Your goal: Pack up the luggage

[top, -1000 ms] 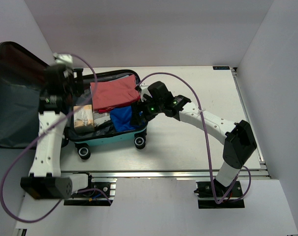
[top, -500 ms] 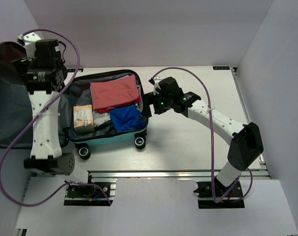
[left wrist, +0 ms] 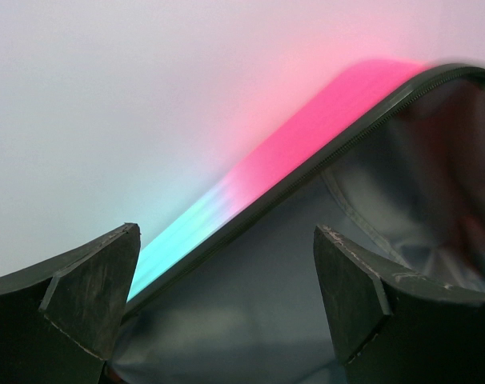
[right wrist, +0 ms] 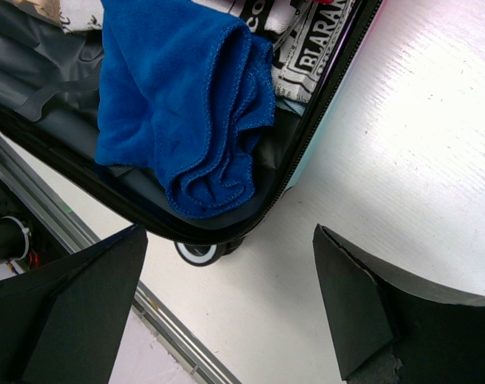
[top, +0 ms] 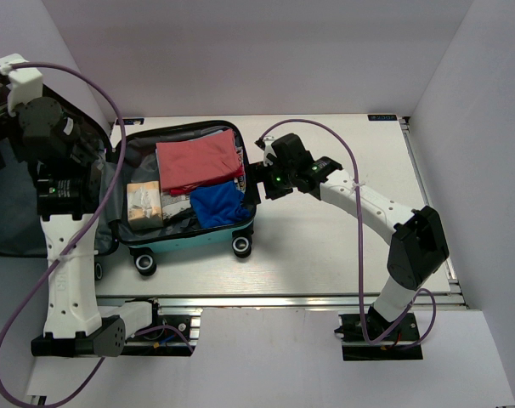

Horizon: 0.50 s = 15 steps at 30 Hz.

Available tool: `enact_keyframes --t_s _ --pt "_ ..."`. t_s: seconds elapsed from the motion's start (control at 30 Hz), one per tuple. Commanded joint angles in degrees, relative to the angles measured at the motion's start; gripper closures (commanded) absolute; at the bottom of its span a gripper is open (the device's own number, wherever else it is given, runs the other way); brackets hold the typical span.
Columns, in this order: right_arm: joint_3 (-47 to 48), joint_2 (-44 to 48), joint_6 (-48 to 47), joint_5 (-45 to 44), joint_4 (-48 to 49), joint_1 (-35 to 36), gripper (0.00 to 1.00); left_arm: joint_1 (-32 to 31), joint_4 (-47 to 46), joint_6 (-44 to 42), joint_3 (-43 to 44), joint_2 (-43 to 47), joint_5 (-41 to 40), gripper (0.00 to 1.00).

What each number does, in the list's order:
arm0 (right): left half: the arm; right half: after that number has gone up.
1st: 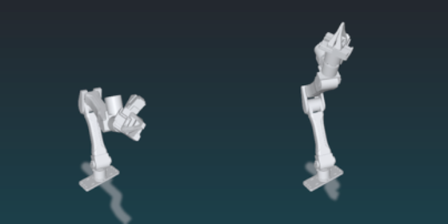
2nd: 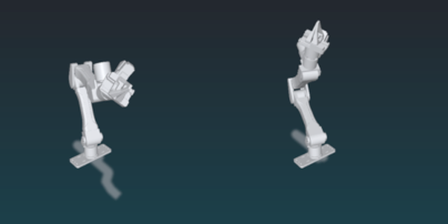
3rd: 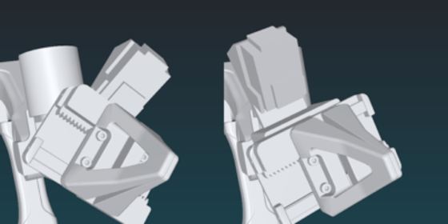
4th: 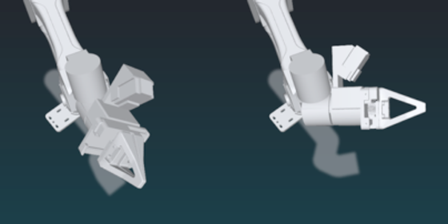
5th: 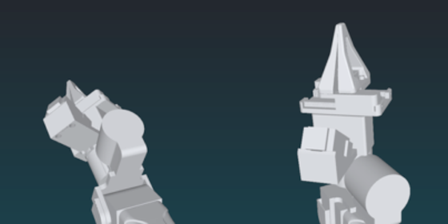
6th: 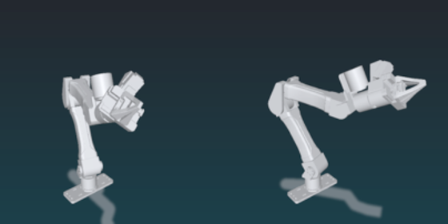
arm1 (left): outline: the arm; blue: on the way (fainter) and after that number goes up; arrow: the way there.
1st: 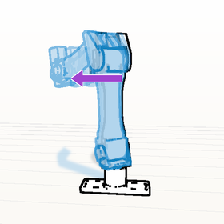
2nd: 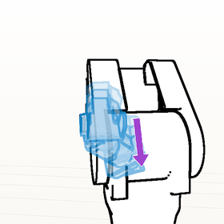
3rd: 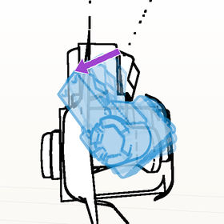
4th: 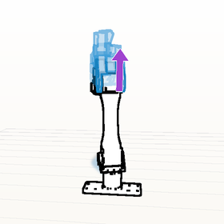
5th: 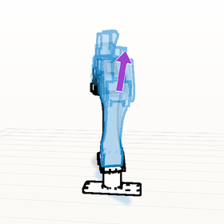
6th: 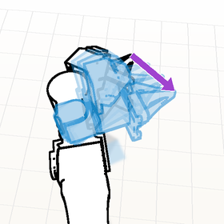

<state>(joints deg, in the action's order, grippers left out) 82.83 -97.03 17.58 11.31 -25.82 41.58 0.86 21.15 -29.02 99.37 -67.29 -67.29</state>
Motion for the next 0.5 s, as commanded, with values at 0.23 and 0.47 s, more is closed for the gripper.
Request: enact_keyframes --t_s 0.23,0.47 --pt "1.46 0.79 0.34 -1.11 -1.15 -0.36 0.11 5.45 -15.95 -14.30 -5.68 -7.41 0.41 0.02" --pt "-0.03 0.00 0.26 -1.73 -2.04 -0.36 0.11 9.33 -17.98 -15.54 -3.13 -8.48 2.77 0.02"
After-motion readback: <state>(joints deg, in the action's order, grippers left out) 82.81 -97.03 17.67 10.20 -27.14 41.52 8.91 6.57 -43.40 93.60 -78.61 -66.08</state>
